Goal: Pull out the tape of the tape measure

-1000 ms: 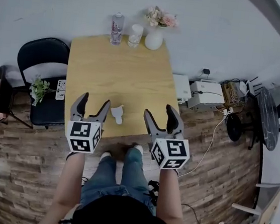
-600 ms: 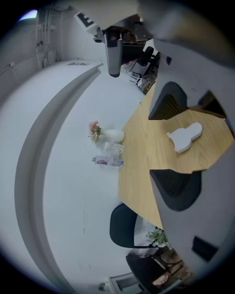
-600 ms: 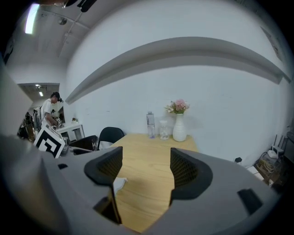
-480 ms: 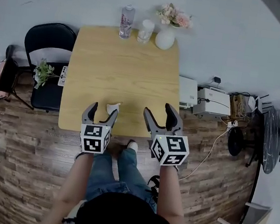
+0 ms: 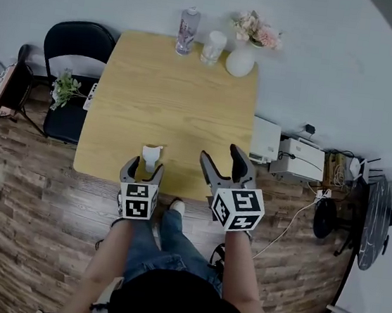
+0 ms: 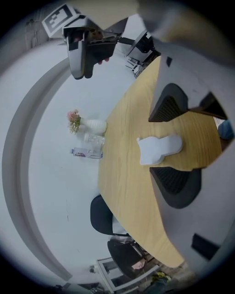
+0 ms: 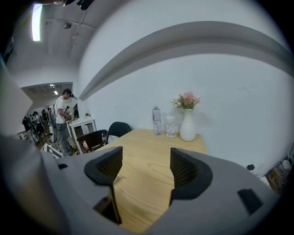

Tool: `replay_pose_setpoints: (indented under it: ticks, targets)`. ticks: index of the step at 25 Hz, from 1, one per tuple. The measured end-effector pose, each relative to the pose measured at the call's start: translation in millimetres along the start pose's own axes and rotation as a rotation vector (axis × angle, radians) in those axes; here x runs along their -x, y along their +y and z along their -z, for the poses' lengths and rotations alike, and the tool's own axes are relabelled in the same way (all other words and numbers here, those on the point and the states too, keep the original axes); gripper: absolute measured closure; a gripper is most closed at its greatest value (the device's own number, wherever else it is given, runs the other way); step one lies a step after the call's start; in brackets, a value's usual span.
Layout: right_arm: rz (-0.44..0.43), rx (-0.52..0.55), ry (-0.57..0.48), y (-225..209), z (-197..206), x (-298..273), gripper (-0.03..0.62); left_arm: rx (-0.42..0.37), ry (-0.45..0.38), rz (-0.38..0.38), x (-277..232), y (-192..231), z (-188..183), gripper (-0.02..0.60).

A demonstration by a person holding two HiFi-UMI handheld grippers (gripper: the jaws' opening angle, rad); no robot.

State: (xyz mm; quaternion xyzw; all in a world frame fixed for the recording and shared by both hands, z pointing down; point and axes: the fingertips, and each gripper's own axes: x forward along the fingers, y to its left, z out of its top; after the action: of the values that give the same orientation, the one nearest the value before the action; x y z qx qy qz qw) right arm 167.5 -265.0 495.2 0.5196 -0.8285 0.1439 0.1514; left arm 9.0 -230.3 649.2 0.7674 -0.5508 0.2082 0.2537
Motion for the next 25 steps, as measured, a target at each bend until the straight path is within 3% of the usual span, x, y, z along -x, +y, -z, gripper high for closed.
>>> replay_pose_setpoints:
  ticks: [5,15,19,25]
  targets:
    - [-0.021,0.02,0.018,-15,8,3,0.258,0.004,0.012,-0.075,-10,-5,20,0.305]
    - [-0.053,0.058,0.027,-29,14,8,0.258,-0.03,0.012,-0.228,-20,3,17,0.391]
    - [-0.067,0.069,0.026,-31,13,8,0.258,-0.046,0.029,-0.235,-21,5,19,0.44]
    - [-0.094,0.071,0.013,-28,6,5,0.258,-0.009,0.043,-0.175,-19,6,13,0.443]
